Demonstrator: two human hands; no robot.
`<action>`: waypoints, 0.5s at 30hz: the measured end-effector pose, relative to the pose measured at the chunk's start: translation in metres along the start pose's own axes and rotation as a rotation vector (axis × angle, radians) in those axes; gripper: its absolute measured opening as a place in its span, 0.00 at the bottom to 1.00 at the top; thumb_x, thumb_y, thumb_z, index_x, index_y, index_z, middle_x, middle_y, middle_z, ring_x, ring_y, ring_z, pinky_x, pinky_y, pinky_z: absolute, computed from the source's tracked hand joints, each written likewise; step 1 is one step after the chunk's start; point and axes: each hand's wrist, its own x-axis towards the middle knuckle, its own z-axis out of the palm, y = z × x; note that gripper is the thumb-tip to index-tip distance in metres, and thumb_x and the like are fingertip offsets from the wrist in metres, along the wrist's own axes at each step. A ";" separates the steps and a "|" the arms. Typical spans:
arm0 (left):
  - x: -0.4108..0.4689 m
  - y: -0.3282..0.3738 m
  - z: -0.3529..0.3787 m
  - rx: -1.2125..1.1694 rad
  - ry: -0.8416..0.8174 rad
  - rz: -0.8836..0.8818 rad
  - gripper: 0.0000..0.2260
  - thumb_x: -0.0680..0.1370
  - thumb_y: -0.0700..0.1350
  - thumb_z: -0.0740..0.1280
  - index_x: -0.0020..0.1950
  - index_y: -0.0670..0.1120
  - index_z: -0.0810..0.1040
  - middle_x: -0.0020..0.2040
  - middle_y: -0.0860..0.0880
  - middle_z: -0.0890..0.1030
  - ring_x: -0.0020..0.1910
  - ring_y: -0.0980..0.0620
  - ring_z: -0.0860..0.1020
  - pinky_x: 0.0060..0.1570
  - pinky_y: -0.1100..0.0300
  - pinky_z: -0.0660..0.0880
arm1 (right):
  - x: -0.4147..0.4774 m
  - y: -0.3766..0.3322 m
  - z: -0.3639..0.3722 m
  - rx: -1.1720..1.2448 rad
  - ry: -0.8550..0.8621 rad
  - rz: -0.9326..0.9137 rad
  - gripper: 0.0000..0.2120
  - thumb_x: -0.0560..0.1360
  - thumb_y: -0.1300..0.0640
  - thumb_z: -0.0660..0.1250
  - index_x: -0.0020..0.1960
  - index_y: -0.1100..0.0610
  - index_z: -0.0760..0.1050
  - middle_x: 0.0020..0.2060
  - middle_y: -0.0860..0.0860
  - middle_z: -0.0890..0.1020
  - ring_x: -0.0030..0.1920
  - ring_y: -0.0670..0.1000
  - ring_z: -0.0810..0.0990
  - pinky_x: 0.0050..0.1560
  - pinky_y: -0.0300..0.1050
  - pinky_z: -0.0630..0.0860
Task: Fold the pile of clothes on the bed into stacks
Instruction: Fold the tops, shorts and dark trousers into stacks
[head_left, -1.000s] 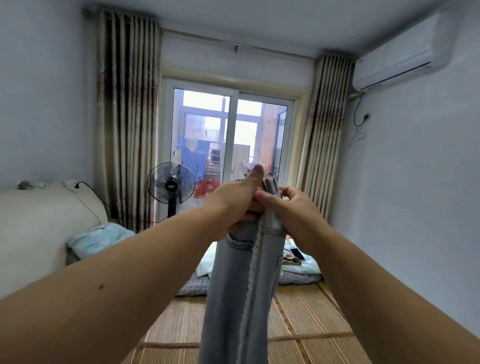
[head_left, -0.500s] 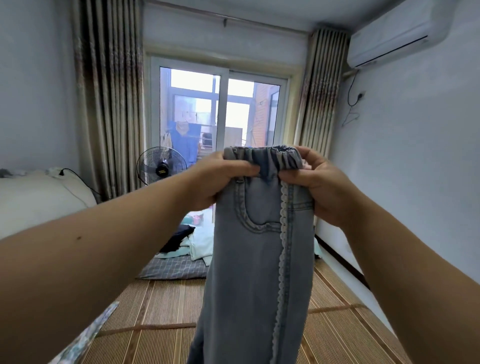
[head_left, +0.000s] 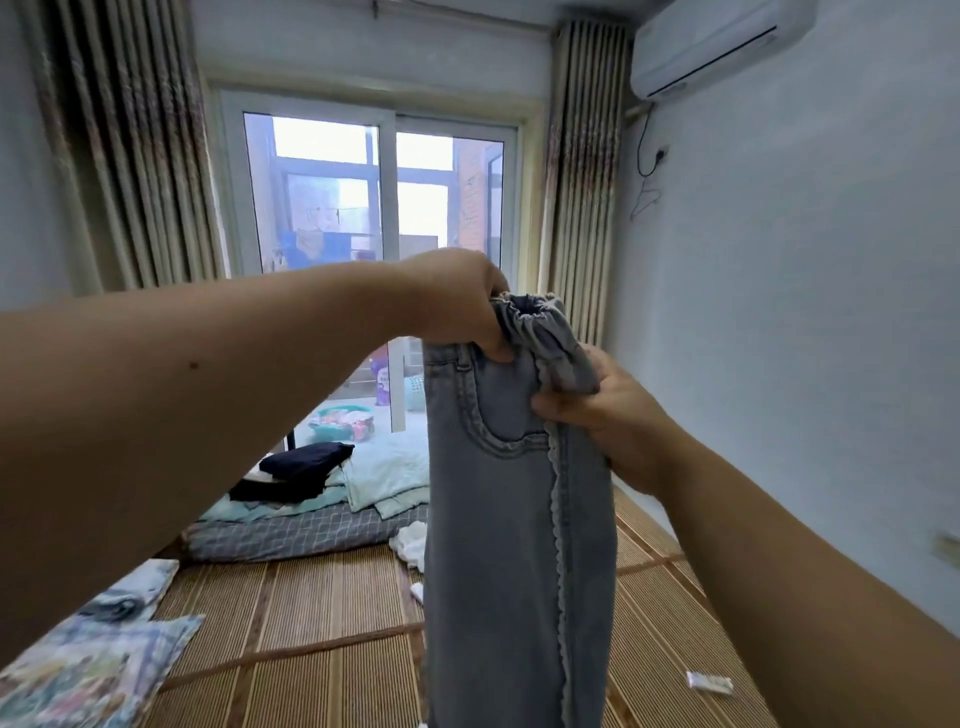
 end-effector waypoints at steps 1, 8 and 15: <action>0.002 0.001 -0.001 -0.043 0.035 0.003 0.10 0.68 0.49 0.77 0.46 0.52 0.81 0.39 0.54 0.80 0.38 0.55 0.76 0.31 0.61 0.66 | -0.009 0.011 -0.005 -0.010 -0.026 0.034 0.24 0.69 0.70 0.72 0.62 0.59 0.74 0.56 0.59 0.82 0.56 0.58 0.82 0.58 0.55 0.79; 0.013 -0.004 -0.011 -0.234 0.091 -0.005 0.08 0.68 0.45 0.77 0.42 0.53 0.81 0.42 0.50 0.83 0.44 0.49 0.80 0.45 0.58 0.76 | -0.072 0.098 -0.020 -0.160 -0.004 0.365 0.12 0.70 0.64 0.74 0.52 0.57 0.81 0.48 0.52 0.86 0.45 0.46 0.85 0.46 0.40 0.81; 0.010 -0.029 0.041 -0.479 0.012 -0.115 0.07 0.69 0.45 0.77 0.46 0.49 0.84 0.44 0.45 0.85 0.45 0.45 0.83 0.54 0.50 0.79 | -0.105 0.125 -0.066 -0.216 0.160 0.384 0.05 0.78 0.54 0.67 0.51 0.54 0.80 0.41 0.43 0.86 0.43 0.42 0.83 0.42 0.34 0.77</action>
